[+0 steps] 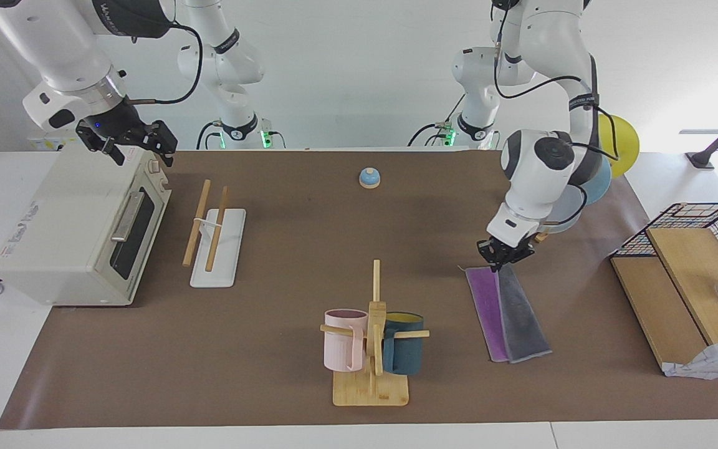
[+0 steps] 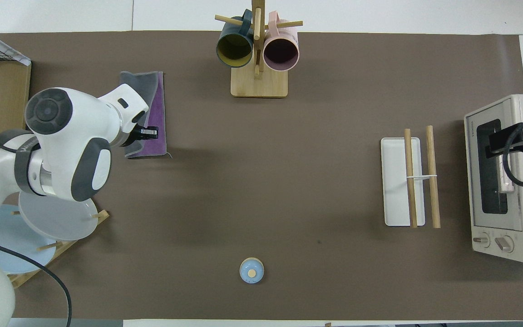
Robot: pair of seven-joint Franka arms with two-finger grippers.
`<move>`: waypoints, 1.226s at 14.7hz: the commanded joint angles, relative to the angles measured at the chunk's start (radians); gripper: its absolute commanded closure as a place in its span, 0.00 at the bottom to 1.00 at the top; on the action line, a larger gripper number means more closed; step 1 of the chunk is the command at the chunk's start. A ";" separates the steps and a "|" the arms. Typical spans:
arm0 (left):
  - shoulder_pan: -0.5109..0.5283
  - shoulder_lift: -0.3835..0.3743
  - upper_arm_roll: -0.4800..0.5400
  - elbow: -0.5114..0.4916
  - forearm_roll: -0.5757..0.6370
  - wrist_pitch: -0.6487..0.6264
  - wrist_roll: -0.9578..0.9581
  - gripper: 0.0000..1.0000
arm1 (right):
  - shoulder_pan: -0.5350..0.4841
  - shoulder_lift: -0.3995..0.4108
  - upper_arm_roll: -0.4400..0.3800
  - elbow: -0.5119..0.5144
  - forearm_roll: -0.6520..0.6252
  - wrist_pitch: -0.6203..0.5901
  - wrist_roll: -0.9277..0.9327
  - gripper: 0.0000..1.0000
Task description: Fold towel and hang on rack
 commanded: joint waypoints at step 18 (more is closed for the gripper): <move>0.179 0.051 0.015 -0.078 -0.388 0.155 0.260 0.00 | -0.004 -0.025 0.022 -0.023 0.018 -0.042 -0.025 0.00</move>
